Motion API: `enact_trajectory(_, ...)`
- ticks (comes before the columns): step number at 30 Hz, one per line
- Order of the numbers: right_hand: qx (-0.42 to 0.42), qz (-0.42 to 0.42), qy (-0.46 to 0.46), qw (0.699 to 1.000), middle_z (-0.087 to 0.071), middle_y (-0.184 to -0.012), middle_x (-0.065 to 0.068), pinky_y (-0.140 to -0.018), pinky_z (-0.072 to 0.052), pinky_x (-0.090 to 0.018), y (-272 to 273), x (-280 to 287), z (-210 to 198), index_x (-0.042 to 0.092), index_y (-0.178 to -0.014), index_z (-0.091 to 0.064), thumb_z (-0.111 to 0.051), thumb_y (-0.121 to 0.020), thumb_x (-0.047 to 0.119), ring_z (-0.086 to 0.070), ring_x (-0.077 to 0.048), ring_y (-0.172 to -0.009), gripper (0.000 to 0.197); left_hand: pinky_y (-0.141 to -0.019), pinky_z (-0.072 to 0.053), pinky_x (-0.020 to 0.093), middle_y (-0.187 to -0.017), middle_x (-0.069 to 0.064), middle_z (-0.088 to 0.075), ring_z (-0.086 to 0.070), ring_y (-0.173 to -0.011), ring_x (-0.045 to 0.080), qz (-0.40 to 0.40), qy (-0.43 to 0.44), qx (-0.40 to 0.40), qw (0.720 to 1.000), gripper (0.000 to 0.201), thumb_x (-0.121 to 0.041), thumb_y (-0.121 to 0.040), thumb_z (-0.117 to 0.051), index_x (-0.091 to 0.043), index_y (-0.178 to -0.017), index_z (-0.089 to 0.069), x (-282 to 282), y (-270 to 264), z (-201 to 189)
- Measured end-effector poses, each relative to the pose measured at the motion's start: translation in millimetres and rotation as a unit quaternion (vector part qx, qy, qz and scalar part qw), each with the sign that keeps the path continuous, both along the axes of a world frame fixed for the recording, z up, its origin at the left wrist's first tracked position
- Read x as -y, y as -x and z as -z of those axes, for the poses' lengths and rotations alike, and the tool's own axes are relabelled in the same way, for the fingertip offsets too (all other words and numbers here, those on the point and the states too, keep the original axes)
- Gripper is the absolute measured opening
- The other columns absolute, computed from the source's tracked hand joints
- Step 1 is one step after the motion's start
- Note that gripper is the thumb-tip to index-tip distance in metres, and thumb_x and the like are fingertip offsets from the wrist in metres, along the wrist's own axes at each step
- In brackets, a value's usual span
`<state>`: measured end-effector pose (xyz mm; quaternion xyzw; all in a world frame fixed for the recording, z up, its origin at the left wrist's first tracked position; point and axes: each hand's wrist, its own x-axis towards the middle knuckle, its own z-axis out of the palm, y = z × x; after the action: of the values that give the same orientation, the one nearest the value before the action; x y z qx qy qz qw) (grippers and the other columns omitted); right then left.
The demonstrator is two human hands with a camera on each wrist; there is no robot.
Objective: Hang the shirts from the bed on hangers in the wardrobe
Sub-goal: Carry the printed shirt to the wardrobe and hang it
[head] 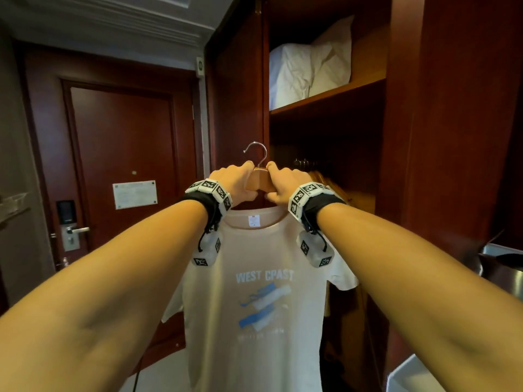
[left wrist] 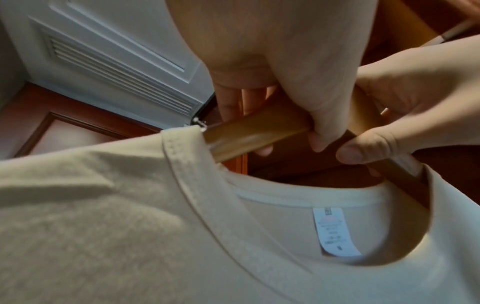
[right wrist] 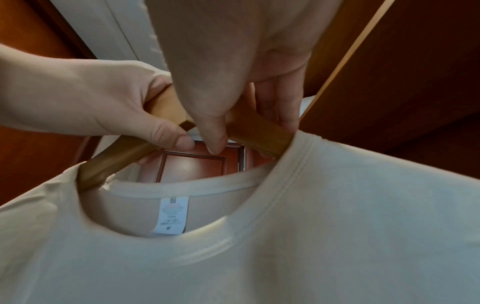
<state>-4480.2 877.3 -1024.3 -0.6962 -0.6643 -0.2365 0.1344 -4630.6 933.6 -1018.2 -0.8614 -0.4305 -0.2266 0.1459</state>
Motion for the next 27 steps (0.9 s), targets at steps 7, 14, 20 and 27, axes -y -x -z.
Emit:
enact_trajectory(7,-0.02,0.074,0.021,0.997,-0.063,-0.109,-0.008,-0.069,-0.051,-0.037,-59.5,-72.1,12.6,0.016,-0.136,-0.032,-0.063,-0.093,0.03,-0.06,-0.026,-0.085,0.055,-0.066,-0.052,0.038,-0.093,-0.001,-0.063,-0.063,-0.078,0.021,0.101,0.04,0.021,0.994,0.043,-0.051,-0.084,-0.068,-0.026,-0.106,-0.041,-89.6,-66.8,16.9)
enact_trajectory(14,-0.053,0.146,0.038,0.987,-0.056,-0.104,-0.008,-0.068,-0.048,-0.04,-115.6,-129.7,17.6,0.018,-0.131,-0.033,-0.066,-0.089,0.028,-0.053,-0.028,-0.081,0.054,-0.073,-0.054,0.04,-0.09,-0.002,-0.061,-0.062,-0.079,0.019,0.2,0.105,0.022,0.974,0.041,-0.056,-0.082,-0.067,-0.026,-0.101,-0.047,-172.5,-134.4,24.7)
enact_trajectory(20,-0.075,0.231,0.047,0.969,-0.055,-0.1,-0.005,-0.073,-0.053,-0.045,-162.1,-157.6,11.6,0.02,-0.127,-0.035,-0.064,-0.091,0.041,-0.062,-0.034,-0.088,0.051,-0.078,-0.059,0.045,-0.092,0.001,-0.065,-0.066,-0.081,0.022,0.263,0.14,-0.008,0.955,0.046,-0.066,-0.081,-0.06,-0.024,-0.1,-0.057,-239.3,-187.9,19.0)
enact_trajectory(27,-0.121,0.334,0.069,0.932,-0.058,-0.096,-0.008,-0.071,-0.055,-0.045,-209.9,-160.2,29.1,0.025,-0.116,-0.037,-0.067,-0.086,0.023,-0.06,-0.029,-0.077,0.042,-0.077,-0.058,0.042,-0.091,0.005,-0.065,-0.065,-0.084,0.024,0.298,0.15,0.012,0.943,0.035,-0.052,-0.091,-0.058,-0.017,-0.096,-0.058,-290.7,-236.0,40.5)
